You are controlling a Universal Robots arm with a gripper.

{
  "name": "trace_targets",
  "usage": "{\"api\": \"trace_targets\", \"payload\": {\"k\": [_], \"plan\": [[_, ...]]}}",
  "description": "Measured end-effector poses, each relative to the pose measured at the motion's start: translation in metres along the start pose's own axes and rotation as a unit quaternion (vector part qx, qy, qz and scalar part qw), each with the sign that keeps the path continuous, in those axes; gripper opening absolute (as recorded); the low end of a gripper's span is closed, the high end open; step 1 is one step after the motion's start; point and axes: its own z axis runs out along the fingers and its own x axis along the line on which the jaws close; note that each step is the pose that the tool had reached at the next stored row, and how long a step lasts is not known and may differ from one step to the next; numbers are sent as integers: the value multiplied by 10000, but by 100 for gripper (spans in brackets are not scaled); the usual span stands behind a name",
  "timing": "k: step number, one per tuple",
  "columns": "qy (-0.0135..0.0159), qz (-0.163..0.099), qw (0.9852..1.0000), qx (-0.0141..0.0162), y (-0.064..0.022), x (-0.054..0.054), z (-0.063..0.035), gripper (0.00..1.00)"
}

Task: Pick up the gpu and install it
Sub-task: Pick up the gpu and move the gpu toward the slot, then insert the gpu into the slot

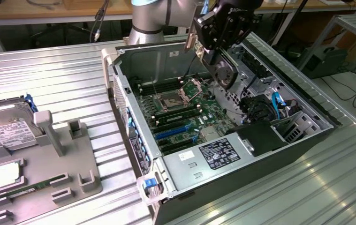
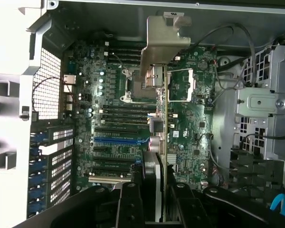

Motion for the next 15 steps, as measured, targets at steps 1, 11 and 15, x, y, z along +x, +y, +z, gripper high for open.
{"api": "trace_targets", "payload": {"k": [1,11,15], "plan": [[0,0,10000,0,-1,-9,0,28],[0,0,10000,0,-1,-10,1,28],[8,-131,9999,0,-1,-10,1,28]]}}
